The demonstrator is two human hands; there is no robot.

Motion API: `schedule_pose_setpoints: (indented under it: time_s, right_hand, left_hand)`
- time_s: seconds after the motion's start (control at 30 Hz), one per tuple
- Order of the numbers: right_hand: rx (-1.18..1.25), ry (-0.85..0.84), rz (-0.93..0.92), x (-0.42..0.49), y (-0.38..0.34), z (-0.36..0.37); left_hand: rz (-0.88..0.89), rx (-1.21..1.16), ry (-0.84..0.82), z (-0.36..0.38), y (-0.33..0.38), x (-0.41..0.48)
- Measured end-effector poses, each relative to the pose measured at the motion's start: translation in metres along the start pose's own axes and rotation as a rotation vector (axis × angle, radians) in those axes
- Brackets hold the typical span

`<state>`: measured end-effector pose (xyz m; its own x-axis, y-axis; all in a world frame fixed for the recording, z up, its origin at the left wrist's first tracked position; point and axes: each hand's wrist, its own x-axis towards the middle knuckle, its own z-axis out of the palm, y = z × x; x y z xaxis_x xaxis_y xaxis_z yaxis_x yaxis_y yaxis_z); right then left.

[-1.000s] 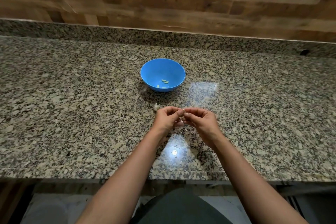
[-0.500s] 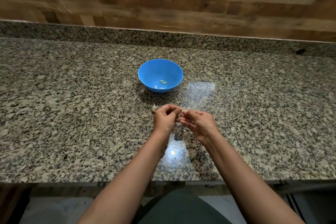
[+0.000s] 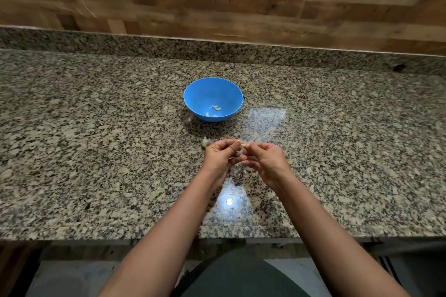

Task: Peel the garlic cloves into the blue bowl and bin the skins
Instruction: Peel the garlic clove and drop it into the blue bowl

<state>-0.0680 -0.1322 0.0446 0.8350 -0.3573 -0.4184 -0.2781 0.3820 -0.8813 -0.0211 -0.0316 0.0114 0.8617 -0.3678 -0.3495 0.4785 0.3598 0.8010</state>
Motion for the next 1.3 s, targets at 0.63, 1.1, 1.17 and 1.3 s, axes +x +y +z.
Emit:
schedule_pose_setpoints:
  time_s: [0.63, 1.1, 1.17, 1.3]
  right_hand:
    - [-0.048, 0.005, -0.067, 0.001, 0.012, -0.006]
    - [-0.028, 0.042, -0.112, 0.006, 0.021, -0.008]
    - [0.042, -0.001, -0.074, 0.005, 0.018, -0.009]
    - [0.151, 0.008, -0.035, 0.005, 0.014, -0.009]
  left_hand:
    - [-0.007, 0.011, 0.015, -0.008, -0.003, -0.003]
    - [-0.103, -0.120, 0.073, -0.004, -0.007, -0.001]
    - [-0.066, -0.073, 0.049, -0.006, -0.006, 0.000]
    - [-0.015, -0.001, -0.001, -0.005, -0.006, 0.000]
